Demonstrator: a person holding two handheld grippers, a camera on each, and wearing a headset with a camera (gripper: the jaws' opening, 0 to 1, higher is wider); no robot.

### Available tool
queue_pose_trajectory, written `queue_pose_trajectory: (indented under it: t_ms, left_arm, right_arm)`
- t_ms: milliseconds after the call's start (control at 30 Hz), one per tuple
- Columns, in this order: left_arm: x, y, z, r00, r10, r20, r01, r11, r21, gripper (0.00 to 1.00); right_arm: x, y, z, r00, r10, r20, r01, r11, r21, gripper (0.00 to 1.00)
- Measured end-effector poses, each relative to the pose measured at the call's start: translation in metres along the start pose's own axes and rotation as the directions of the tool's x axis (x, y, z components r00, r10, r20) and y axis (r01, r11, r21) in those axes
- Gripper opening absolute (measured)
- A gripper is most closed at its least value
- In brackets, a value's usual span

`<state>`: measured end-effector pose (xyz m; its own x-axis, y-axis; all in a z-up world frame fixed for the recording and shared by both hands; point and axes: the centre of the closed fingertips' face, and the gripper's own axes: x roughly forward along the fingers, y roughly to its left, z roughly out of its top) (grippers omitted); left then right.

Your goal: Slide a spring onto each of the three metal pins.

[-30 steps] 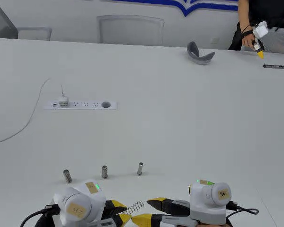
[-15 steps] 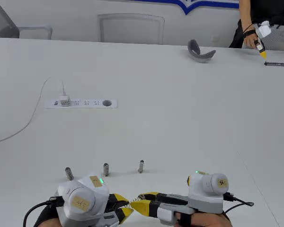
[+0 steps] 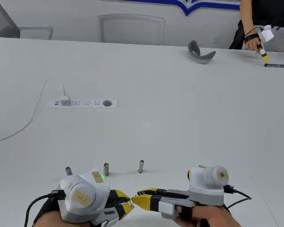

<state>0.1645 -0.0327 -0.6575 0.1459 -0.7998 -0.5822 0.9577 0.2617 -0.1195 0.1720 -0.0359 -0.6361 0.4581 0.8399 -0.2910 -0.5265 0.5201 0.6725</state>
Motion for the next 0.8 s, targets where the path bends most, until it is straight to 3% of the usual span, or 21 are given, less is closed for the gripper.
queue_pose_trajectory:
  t_ms: [167, 333, 567, 800]
  left_arm:
    - [0.002, 0.000, 0.007, 0.9993, -0.035, 0.012, 0.035, 0.999, -0.004, 0.10]
    - [0.002, -0.001, 0.013, 0.9973, -0.069, 0.025, 0.069, 0.998, 0.010, 0.10]
    - [0.002, -0.001, 0.024, 0.9940, -0.096, 0.053, 0.096, 0.995, 0.002, 0.10]
    - [0.002, -0.006, 0.030, 0.9881, -0.130, 0.081, 0.132, 0.991, -0.016, 0.10]
  right_arm:
    - [-0.003, 0.000, 0.005, 0.9977, -0.001, -0.068, -0.005, 0.996, -0.091, 0.18]
    - [-0.005, 0.006, 0.010, 0.9896, 0.007, -0.144, -0.033, 0.984, -0.176, 0.15]
    - [-0.006, 0.009, 0.018, 0.9710, -0.001, -0.239, -0.068, 0.957, -0.281, 0.12]
    - [-0.009, 0.013, 0.013, 0.9402, 0.006, -0.341, -0.133, 0.927, -0.352, 0.12]
